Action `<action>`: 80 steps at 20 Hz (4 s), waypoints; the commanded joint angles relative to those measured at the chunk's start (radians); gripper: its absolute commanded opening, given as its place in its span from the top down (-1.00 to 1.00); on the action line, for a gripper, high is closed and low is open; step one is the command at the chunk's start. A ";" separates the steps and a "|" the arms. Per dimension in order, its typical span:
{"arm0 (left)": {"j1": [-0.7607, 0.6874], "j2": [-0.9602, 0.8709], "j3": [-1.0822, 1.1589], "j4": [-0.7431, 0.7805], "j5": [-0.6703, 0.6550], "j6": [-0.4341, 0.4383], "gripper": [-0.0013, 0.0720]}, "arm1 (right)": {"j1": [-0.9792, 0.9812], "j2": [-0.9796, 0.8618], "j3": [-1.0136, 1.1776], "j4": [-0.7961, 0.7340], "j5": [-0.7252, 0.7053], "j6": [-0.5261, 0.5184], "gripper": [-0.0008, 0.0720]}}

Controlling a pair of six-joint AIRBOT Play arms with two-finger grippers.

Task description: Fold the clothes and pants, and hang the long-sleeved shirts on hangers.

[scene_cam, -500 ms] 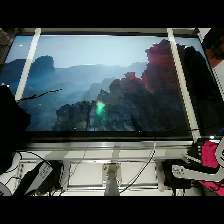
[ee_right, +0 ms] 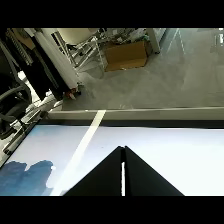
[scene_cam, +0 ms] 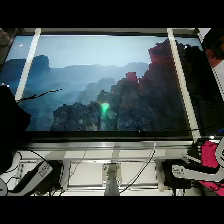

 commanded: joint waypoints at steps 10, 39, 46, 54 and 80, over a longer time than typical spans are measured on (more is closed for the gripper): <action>0.152 -0.222 -0.011 0.248 0.100 -0.068 -0.76 | 0.000 0.000 0.000 0.000 0.000 0.000 0.95; 0.167 -0.015 -0.011 -0.816 0.153 0.220 0.92 | 0.000 0.000 0.000 0.000 0.000 0.000 0.94; -0.200 0.229 -0.011 -1.488 0.323 0.411 0.93 | 0.000 0.000 0.000 0.029 -0.002 0.002 0.94; -0.947 0.026 -0.011 -1.210 0.758 0.412 0.93 | -0.001 0.001 0.000 0.008 -0.037 0.000 0.94; -1.114 -0.503 0.091 0.348 0.151 -0.385 -0.63 | -0.001 -0.116 -0.109 -0.258 0.105 0.042 -0.19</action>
